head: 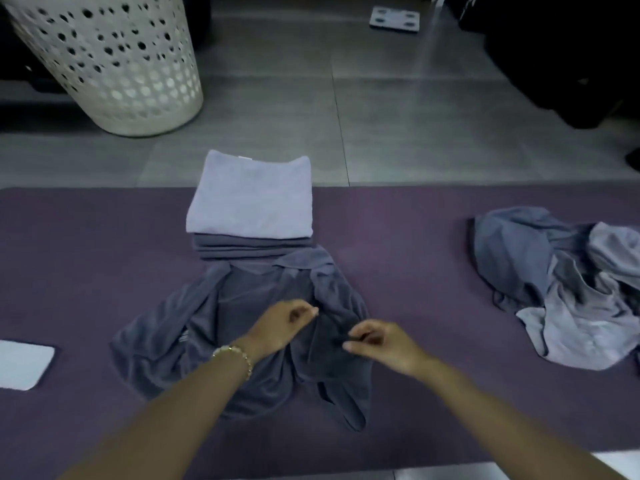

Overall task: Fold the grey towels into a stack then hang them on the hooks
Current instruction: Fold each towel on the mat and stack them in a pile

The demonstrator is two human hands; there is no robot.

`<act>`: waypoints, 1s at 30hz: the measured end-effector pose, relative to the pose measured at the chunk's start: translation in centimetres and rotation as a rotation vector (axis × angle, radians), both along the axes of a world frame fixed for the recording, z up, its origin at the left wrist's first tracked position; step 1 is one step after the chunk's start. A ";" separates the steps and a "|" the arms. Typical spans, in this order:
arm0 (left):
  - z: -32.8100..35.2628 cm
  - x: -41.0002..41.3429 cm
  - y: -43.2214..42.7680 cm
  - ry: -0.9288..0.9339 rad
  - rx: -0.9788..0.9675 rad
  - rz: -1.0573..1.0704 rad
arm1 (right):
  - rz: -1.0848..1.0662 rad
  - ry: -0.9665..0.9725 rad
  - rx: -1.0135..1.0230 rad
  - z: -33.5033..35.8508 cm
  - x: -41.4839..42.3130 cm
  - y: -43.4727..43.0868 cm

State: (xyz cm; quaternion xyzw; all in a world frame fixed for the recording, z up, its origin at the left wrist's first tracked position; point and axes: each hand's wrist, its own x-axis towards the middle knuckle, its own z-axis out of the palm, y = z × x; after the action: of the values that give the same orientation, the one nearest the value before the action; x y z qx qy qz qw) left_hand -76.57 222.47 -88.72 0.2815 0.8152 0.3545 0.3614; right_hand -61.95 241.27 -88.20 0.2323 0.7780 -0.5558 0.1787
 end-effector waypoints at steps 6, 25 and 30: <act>-3.0 2.2 0.7 -0.103 -0.035 0.027 | 0.215 0.176 0.336 -6.1 2.4 -2.4; 12.5 0.5 19.3 0.011 0.358 -0.221 | -0.307 0.283 -0.099 1.8 3.8 7.3; 14.3 0.3 26.2 -0.018 0.460 -0.181 | -0.349 0.313 -0.390 2.3 5.4 8.3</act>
State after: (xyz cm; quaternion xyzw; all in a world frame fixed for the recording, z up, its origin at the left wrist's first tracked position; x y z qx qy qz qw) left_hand -76.24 248.64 -74.44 0.4249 0.6813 0.4996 0.3252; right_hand -56.50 249.56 -85.89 0.2351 0.6231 -0.7460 -0.0003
